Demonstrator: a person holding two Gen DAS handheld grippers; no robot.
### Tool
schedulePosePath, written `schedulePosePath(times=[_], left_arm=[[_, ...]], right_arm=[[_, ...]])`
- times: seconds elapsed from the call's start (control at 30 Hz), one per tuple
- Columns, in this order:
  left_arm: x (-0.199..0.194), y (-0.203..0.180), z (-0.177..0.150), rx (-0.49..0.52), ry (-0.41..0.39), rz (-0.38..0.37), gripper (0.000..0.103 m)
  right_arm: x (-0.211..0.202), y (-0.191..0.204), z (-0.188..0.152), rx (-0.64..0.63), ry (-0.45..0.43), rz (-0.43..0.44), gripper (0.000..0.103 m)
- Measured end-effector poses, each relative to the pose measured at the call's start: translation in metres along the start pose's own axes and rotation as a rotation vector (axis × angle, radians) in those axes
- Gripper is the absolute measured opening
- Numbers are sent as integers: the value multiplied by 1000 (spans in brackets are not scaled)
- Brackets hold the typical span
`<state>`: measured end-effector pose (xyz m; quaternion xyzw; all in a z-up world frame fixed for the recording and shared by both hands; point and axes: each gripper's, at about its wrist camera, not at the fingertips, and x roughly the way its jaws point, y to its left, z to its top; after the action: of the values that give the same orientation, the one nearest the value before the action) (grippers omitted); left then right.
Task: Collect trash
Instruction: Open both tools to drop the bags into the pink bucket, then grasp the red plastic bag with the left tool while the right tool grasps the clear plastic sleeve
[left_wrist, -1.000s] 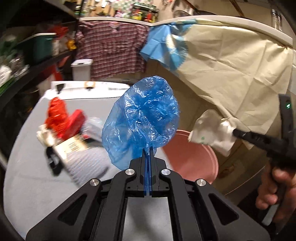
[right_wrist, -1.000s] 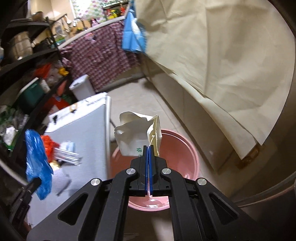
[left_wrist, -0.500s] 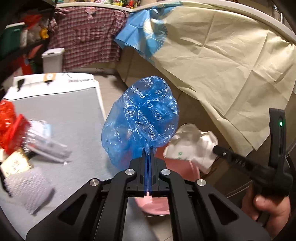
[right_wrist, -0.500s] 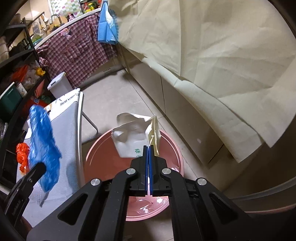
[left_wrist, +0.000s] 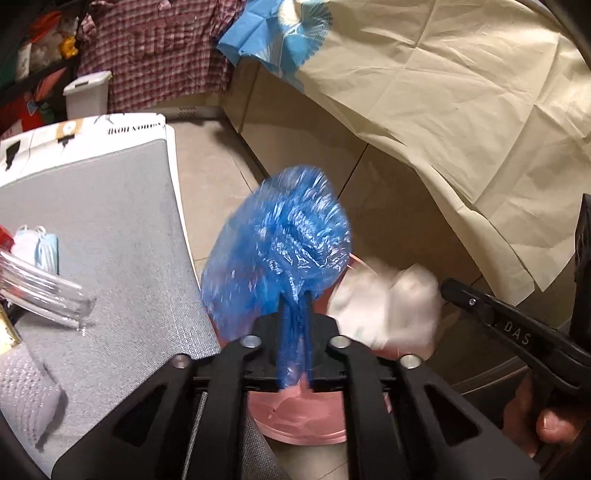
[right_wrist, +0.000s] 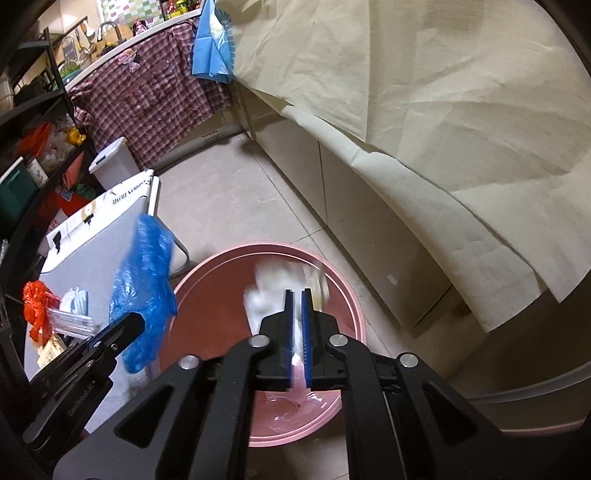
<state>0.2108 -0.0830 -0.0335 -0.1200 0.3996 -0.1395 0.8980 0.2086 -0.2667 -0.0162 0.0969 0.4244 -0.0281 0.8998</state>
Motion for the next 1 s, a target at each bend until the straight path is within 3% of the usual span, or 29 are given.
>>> schedulePosePath(times=[0.03,0.1,0.37,0.53,0.73,1.0], left_arm=[[-1,1,0,-3,-6,4,26],[-7,2,-1,-4,-18,1,32],[-29,7,-3,18,-40,22,32],[-62,13,-8,56,-64,55,32],[-124,31,-10,93,-102,108,33],[-234,88,-5,70,-231,229,34]], right_arm=[[1,1,0,0,2,-1,28],[0,1,1,-1,-12,-14,40],[-13,11,-1,-74,-93,-37,40],[-29,21,-5,-146,-155,-52,40],[-59,29,-14,-195,-238,-43,40],[-136,43,-32,-206,-419,-1,39]])
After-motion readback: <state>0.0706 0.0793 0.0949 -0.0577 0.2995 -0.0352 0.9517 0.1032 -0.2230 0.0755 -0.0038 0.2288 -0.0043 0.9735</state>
